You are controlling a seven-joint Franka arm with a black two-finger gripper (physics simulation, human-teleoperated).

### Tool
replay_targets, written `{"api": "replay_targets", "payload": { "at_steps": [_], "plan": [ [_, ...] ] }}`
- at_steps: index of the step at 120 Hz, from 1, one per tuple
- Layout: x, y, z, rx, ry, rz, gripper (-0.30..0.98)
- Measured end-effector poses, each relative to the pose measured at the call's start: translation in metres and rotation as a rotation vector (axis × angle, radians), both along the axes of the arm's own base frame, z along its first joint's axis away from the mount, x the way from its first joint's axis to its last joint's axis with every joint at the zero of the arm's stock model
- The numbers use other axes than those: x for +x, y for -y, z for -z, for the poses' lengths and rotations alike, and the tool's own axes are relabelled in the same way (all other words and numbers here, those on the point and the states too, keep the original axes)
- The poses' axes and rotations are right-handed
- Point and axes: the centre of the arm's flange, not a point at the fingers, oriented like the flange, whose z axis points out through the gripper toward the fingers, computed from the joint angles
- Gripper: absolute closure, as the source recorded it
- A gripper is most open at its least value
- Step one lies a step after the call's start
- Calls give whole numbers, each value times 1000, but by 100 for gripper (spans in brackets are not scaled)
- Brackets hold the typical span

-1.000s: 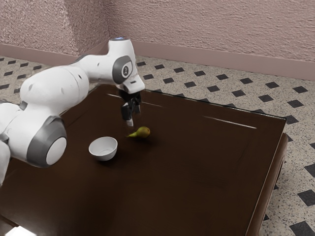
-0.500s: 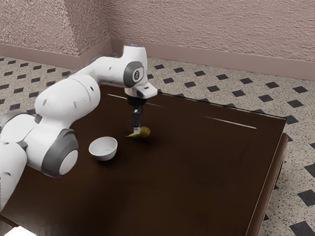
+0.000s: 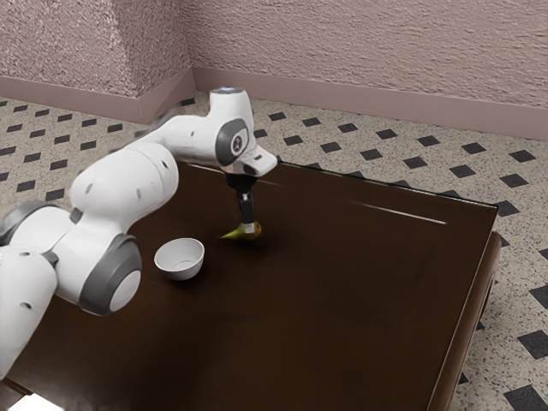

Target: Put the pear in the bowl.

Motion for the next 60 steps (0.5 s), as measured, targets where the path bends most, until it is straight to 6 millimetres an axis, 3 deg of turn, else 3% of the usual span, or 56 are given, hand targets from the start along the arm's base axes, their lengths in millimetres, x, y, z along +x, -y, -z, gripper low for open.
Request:
{"api": "replay_targets", "payload": {
  "at_steps": [23, 60],
  "plan": [
    [3, 0, 19, -4, 10, -33, 0],
    [2, -6, 34, 3, 9, -75, 0]
  ]
}}
